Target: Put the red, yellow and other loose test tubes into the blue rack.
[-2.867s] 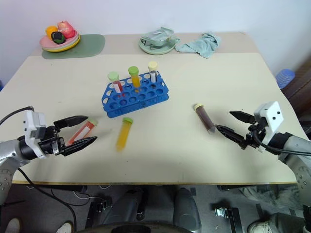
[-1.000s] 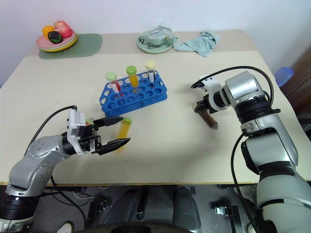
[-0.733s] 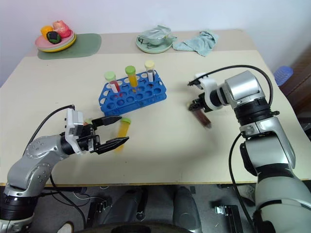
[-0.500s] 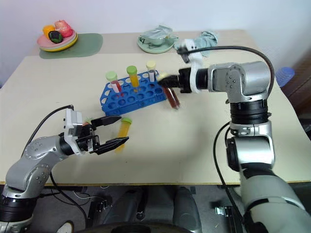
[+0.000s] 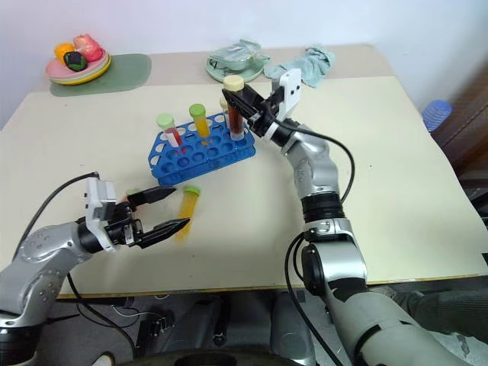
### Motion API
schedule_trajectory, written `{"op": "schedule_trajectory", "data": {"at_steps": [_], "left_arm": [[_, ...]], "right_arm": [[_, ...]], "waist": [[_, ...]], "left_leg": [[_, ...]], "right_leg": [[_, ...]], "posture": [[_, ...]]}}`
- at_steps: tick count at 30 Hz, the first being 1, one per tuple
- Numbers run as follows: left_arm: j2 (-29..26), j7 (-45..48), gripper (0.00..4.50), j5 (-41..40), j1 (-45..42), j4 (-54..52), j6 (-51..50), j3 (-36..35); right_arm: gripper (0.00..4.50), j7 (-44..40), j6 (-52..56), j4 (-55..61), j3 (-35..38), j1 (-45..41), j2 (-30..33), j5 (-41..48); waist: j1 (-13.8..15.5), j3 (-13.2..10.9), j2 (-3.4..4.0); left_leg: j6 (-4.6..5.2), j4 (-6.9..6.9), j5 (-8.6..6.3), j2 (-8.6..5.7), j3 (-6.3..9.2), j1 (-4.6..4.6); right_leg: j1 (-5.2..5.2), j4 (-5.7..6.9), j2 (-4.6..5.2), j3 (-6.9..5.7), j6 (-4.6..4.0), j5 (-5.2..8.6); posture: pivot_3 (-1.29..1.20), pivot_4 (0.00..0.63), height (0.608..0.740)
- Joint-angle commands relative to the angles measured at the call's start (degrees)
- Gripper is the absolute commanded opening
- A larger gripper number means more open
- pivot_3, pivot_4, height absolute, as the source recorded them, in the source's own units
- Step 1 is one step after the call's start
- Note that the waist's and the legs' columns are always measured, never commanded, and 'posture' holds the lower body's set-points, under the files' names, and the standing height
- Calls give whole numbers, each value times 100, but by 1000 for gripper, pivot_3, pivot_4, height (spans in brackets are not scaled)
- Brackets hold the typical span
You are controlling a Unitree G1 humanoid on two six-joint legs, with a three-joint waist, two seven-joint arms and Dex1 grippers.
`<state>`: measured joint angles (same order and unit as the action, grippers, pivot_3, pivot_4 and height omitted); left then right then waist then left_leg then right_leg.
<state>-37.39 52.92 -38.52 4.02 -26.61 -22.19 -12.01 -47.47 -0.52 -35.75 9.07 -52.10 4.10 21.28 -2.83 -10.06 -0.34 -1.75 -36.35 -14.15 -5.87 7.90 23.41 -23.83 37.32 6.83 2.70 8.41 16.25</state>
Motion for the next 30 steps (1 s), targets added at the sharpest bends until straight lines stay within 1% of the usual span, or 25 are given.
{"op": "schedule_trajectory", "data": {"at_steps": [1,7,12,17,21,30], "left_arm": [[-70,-129,4239,-226,170,-355,-83,-303],[-59,-491,4239,-442,596,-888,-266,-623],[-77,-708,4239,-630,770,-1143,-381,-801],[-138,-816,4239,-742,875,-1256,-432,-930],[-166,-871,4239,-776,892,-1298,-447,-956],[-232,-811,4239,-755,933,-1272,-393,-968]], "right_arm": [[859,45,-894,-540,189,-346,-148,39],[859,-79,-1780,-1690,410,-614,-352,115],[859,-79,-2183,-2346,566,-773,-395,103],[859,-165,-2392,-2672,639,-748,-444,54],[859,-79,-2554,-2886,672,-696,-443,-16],[859,-17,-2726,-3054,639,-677,-622,-148]], "waist": [[0,0,0],[-56,0,1],[-94,0,1],[-120,0,2],[-121,1,2],[-126,3,3]], "left_leg": [[-3,5,2,0,0,0],[-17,16,10,6,0,0],[-19,18,12,8,0,0],[-22,20,13,13,0,-1],[-23,20,14,16,0,-1],[-25,20,15,17,0,-3]], "right_leg": [[-3,0,0,0,0,0],[-10,1,-3,1,-3,-1],[-10,1,-6,1,-5,-2],[-13,2,-11,1,-5,-2],[-13,2,-14,1,-7,-2],[-11,3,-16,1,-9,-3]], "posture": [[0,150,740],[0,150,740],[0,150,740],[0,150,740],[0,150,740],[0,150,740]]}}
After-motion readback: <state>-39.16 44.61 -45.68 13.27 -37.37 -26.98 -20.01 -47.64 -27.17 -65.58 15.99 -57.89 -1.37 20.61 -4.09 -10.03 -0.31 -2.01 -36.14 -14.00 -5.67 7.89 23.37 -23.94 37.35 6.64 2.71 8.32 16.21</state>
